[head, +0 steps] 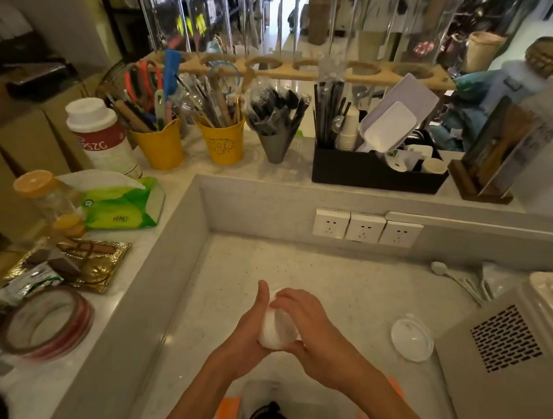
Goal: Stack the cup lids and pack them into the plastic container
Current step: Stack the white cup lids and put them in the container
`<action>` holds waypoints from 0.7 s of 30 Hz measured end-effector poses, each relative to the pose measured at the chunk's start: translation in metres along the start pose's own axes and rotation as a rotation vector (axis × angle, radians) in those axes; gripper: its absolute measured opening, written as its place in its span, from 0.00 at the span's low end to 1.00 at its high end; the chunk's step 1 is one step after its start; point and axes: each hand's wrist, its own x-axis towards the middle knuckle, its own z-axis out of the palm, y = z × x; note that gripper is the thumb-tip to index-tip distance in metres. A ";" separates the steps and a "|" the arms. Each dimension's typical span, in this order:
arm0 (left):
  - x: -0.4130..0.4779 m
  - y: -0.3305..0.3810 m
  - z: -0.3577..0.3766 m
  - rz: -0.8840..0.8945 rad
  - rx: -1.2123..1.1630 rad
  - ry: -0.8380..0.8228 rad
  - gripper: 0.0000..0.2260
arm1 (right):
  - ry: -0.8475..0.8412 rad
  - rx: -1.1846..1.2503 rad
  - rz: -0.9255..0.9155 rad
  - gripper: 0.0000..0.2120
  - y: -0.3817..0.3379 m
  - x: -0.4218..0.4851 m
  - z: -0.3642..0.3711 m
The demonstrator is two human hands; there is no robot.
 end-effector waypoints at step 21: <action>-0.001 -0.006 0.010 -0.141 -0.381 -0.265 0.29 | 0.120 -0.469 -0.102 0.55 0.017 -0.035 -0.014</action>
